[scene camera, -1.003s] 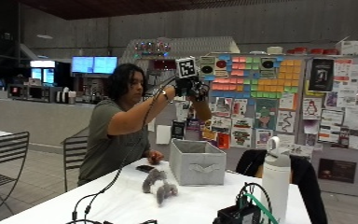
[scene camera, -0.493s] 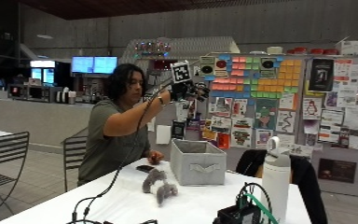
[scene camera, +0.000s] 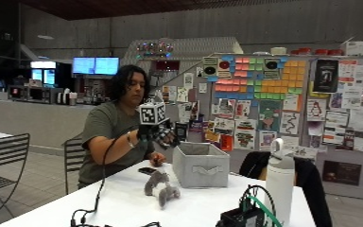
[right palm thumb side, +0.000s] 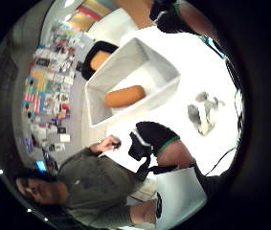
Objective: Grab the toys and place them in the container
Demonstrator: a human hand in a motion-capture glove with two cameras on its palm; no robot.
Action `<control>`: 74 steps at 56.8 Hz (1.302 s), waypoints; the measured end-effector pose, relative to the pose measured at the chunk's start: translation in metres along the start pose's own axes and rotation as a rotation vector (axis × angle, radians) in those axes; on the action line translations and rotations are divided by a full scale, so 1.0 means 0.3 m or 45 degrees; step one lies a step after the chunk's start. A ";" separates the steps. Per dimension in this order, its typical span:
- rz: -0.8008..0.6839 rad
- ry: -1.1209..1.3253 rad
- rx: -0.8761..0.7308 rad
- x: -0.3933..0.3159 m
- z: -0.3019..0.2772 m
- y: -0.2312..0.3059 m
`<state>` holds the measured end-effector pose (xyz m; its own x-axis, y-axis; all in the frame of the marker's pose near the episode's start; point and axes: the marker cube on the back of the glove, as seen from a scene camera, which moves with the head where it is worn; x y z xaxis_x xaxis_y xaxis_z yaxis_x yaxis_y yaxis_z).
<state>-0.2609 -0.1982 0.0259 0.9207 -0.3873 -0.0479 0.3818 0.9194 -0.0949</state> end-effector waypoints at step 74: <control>0.170 -0.471 0.856 -0.217 -0.181 0.245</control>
<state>-0.2973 -0.1093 -0.0321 0.8842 -0.3307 0.3298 0.1239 0.8469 0.5170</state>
